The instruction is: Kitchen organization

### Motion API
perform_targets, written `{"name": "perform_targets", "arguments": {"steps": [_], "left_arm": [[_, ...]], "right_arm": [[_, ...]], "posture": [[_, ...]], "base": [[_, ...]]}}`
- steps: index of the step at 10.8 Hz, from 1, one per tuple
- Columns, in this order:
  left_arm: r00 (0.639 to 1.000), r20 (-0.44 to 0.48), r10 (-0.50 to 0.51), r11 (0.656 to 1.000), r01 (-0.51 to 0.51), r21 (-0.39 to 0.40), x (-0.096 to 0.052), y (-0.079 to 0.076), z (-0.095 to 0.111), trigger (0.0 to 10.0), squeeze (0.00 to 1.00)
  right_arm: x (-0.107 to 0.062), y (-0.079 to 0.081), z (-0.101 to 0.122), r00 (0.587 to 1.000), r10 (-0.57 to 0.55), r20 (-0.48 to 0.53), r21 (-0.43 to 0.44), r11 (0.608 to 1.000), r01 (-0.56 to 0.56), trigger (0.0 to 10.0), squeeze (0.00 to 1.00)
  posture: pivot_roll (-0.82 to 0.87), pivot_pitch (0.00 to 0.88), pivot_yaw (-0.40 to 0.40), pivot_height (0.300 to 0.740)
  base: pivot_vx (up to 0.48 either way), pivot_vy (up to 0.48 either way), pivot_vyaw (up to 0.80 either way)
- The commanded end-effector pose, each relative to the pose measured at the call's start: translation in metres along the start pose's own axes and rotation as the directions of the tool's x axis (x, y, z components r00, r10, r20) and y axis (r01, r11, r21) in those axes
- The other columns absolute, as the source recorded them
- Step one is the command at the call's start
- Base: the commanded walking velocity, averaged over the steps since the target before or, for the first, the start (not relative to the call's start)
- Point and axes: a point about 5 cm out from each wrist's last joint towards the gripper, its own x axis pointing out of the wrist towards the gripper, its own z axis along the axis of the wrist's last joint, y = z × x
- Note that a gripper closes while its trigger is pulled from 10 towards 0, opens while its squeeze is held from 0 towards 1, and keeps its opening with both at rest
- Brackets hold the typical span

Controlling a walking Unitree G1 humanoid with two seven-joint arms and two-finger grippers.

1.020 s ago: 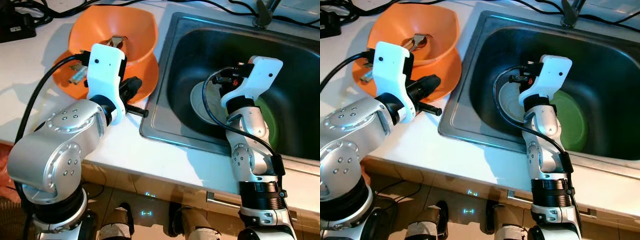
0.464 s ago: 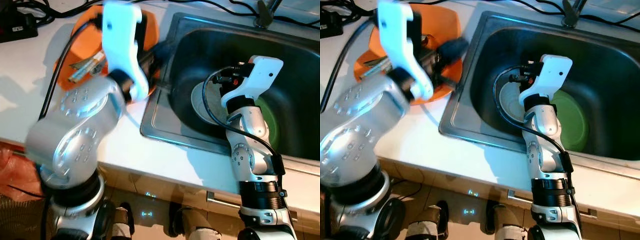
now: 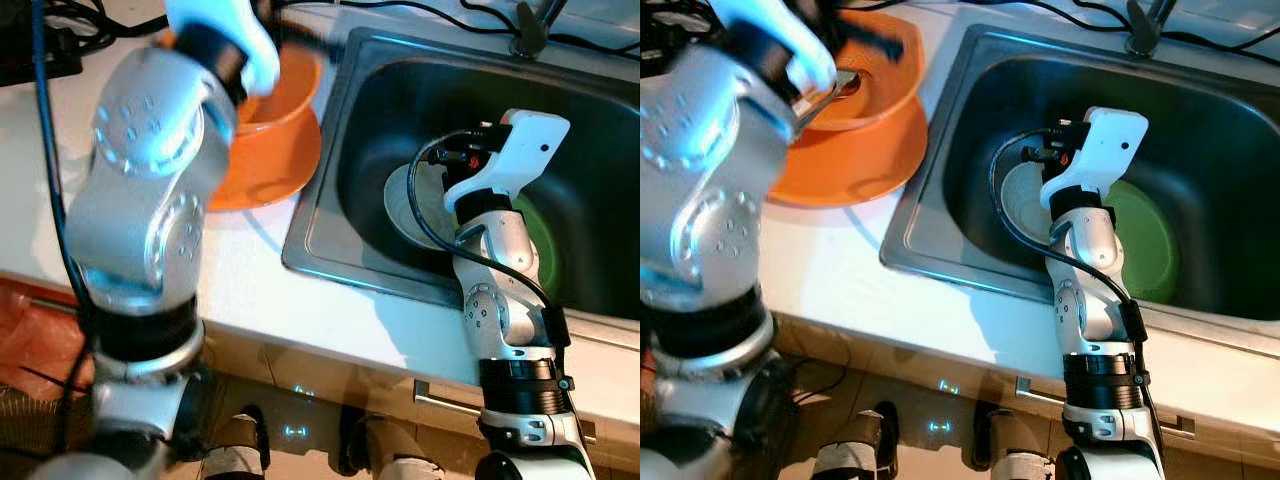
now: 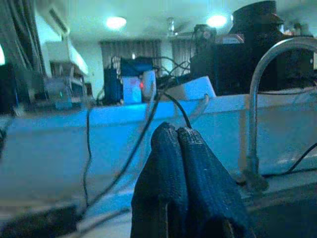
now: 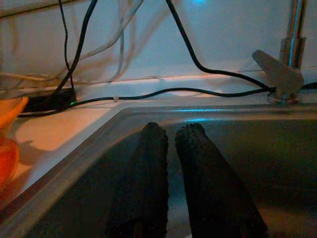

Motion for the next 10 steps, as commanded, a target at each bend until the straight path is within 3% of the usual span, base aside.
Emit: {"name": "perform_targets", "arguments": {"steps": [1,3,4,5,6,7,8,9,10], "left_arm": [[1.0,0.019,0.001,0.999,-0.002,0.04,0.0,0.008,0.002,10.0,0.0],[0.99,-0.02,0.138,0.989,-0.137,0.054,-0.015,0.055,-0.012,10.0,0.0],[0.986,-0.04,0.163,0.986,-0.162,0.043,-0.022,0.065,-0.018,10.0,0.0],[0.969,-0.071,0.236,0.972,-0.236,0.019,-0.039,0.094,-0.025,10.0,0.0],[0.968,-0.057,0.246,0.969,-0.247,-0.013,-0.045,0.103,-0.023,10.0,0.0],[0.963,-0.054,0.265,0.961,-0.269,-0.066,-0.052,0.114,-0.024,10.0,0.0],[0.939,-0.069,0.337,0.919,-0.344,-0.191,-0.073,0.137,-0.032,10.0,0.0],[0.922,-0.086,0.379,0.889,-0.388,-0.242,-0.087,0.149,-0.039,10.0,0.0],[0.907,-0.111,0.406,0.865,-0.421,-0.273,-0.099,0.155,-0.046,10.0,0.44]], "right_arm": [[-0.001,-0.009,0.0,1.0,-0.03,0.009,-0.011,0.999,0.03,10.0,0.0],[-0.001,-0.009,-0.001,1.0,-0.027,0.009,-0.009,1.0,0.027,10.0,0.0],[-0.001,-0.008,-0.001,1.0,-0.025,0.009,-0.008,1.0,0.025,10.0,0.0],[-0.001,-0.007,-0.003,1.0,-0.017,0.006,-0.005,1.0,0.017,10.0,0.0],[0.0,-0.006,-0.003,1.0,-0.016,0.007,-0.003,1.0,0.016,10.0,0.0],[-0.001,-0.006,-0.004,1.0,-0.013,0.006,0.0,1.0,0.013,10.0,0.0],[-0.001,-0.004,-0.006,1.0,-0.009,0.003,0.005,1.0,0.009,10.0,0.0],[-0.002,-0.004,-0.006,1.0,-0.011,0.003,0.006,1.0,0.011,10.0,0.0],[-0.003,-0.006,-0.006,1.0,-0.016,0.002,0.005,1.0,0.016,10.0,0.0]], "posture": [[0.16,0.239,-0.01,0.74],[0.16,0.228,-0.008,0.74],[0.17,0.224,-0.009,0.74],[0.16,0.217,-0.01,0.74],[0.17,0.216,-0.011,0.74],[0.17,0.21,-0.01,0.74],[0.17,0.208,-0.008,0.74],[0.17,0.213,-0.011,0.74],[0.17,0.216,-0.011,0.74]], "base": [[0.0,0.0,0.0],[0.0,0.0,0.0],[0.0,0.0,0.0],[0.0,0.0,0.0],[0.0,0.0,0.0],[0.0,0.0,0.0],[0.0,0.0,0.0],[0.0,0.0,0.0],[0.0,0.0,0.0]]}}
